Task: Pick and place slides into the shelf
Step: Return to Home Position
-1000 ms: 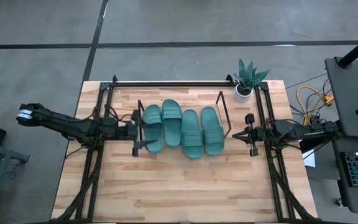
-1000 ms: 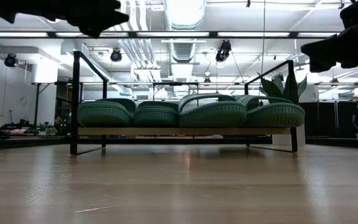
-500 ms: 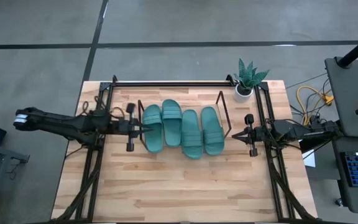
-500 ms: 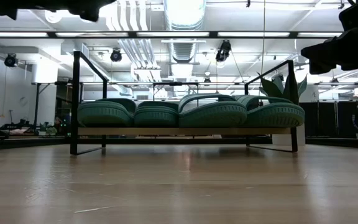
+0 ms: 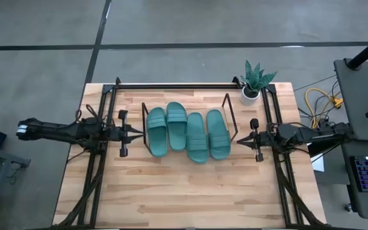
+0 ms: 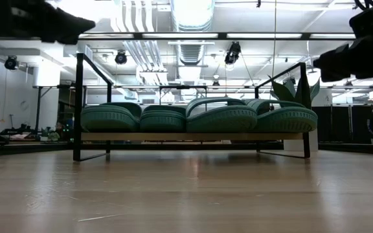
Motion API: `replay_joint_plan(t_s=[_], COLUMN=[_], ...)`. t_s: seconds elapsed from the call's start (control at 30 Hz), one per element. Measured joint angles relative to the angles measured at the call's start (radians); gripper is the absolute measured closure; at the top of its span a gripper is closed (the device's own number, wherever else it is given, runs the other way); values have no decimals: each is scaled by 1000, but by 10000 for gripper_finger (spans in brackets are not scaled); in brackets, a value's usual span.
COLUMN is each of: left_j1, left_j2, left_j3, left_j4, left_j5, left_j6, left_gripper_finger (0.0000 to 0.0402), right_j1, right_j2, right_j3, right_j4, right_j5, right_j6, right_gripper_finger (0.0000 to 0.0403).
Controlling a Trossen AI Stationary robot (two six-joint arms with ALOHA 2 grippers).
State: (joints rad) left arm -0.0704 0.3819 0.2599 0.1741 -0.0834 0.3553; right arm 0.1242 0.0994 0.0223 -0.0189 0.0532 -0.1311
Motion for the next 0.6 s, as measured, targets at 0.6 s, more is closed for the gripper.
replay_joint_plan(t_s=[0.6], left_j1=[0], left_j2=[-355], left_j3=[-155], left_j4=[-246], left_j5=[78], left_j6=[-194], left_gripper_finger=[389], right_j1=[0], right_j2=[13], right_j3=[-5], right_j4=[68], right_j5=[36], right_j6=[-38], right_gripper_finger=[394])
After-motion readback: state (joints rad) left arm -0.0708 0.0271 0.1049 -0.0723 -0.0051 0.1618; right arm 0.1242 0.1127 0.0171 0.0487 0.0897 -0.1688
